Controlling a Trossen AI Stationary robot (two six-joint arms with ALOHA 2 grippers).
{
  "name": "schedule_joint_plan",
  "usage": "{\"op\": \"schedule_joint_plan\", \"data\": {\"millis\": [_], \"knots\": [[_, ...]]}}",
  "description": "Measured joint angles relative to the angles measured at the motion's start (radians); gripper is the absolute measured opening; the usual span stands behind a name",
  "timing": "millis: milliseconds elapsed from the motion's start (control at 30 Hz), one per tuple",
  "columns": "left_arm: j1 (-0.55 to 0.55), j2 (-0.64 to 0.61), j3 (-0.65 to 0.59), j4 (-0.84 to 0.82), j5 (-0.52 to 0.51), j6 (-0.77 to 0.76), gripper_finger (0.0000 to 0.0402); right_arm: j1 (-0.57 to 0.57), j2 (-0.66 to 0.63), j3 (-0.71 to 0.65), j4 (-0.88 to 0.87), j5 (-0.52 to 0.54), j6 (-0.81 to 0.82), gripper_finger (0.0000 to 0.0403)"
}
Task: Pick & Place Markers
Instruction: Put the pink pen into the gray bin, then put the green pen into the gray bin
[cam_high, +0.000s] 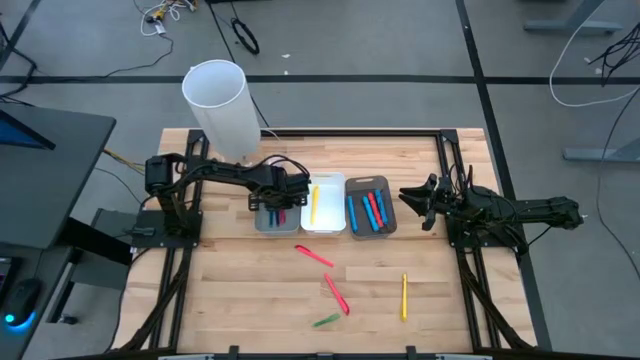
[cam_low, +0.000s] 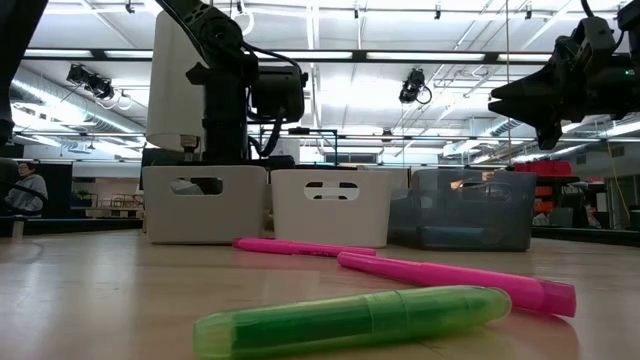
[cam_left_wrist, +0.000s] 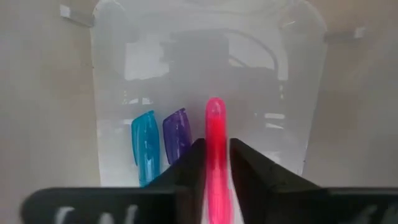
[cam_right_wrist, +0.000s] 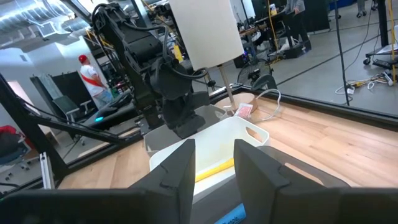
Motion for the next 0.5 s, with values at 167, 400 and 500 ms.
{"op": "schedule_joint_plan", "data": {"millis": [167,400,500], "knots": [[0.000,0.000,0.000,0.000,0.000,0.008,0.0156,0.000,0.000,0.000,0.000,0.000,0.000,0.0111],[0.000,-0.004,0.011,0.003,0.024,0.059,0.0262,0.000,0.000,0.000,0.000,0.000,0.000,0.0111],[0.000,-0.020,0.027,-0.015,0.016,0.108,0.0281,0.000,0.000,0.000,0.000,0.000,0.000,0.0111]]}}
